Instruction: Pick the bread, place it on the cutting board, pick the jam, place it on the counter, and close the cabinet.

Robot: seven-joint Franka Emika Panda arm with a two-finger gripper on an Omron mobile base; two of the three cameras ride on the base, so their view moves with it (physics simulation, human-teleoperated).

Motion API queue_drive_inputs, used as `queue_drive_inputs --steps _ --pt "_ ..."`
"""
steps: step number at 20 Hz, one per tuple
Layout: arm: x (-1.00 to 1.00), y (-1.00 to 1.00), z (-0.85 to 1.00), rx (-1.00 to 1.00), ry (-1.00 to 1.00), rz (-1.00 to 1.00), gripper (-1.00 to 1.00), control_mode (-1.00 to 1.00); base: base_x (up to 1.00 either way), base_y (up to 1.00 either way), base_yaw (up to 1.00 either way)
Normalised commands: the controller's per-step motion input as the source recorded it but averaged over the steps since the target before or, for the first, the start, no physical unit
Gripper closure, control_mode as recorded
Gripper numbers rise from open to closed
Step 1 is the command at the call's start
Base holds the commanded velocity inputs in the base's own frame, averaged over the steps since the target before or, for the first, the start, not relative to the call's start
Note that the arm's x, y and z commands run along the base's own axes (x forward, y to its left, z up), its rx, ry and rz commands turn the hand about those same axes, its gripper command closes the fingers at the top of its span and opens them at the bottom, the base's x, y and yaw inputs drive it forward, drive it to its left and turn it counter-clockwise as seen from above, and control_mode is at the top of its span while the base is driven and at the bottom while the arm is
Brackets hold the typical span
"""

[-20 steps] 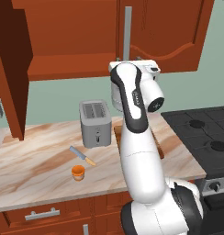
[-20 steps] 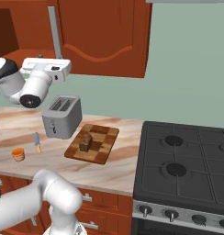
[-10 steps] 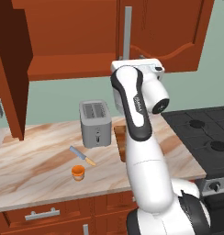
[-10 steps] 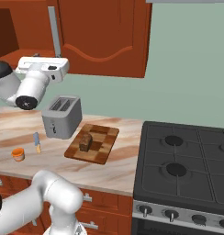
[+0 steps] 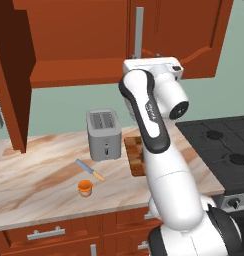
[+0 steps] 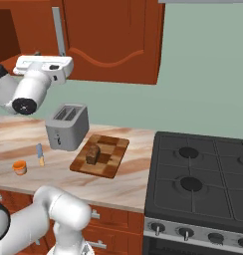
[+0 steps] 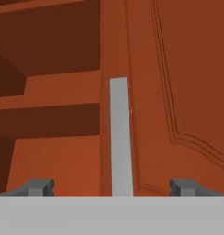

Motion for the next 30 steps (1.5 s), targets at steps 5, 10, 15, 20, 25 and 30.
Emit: queue_drive_inputs --steps 5,10,15,20,25,30 --pt "-0.29 0.06 0.39 0.00 0.08 -0.06 -1.00 -1.00 0.00 0.00 0.00" --pt "-0.36 0.09 0.40 0.00 0.10 -0.07 -1.00 -1.00 0.00 0.00 0.00" --pt "-0.44 0.06 0.42 0.00 0.10 -0.09 -1.00 -1.00 0.00 0.00 0.00" --pt "-0.41 0.06 0.46 0.00 0.10 -0.10 -1.00 -1.00 0.00 0.00 0.00" --pt "-0.37 0.09 0.47 0.00 0.10 -0.11 -1.00 -1.00 0.00 0.00 0.00" --pt "-0.37 0.12 0.43 -0.01 0.10 -0.11 -1.00 -1.00 0.00 0.00 0.00"
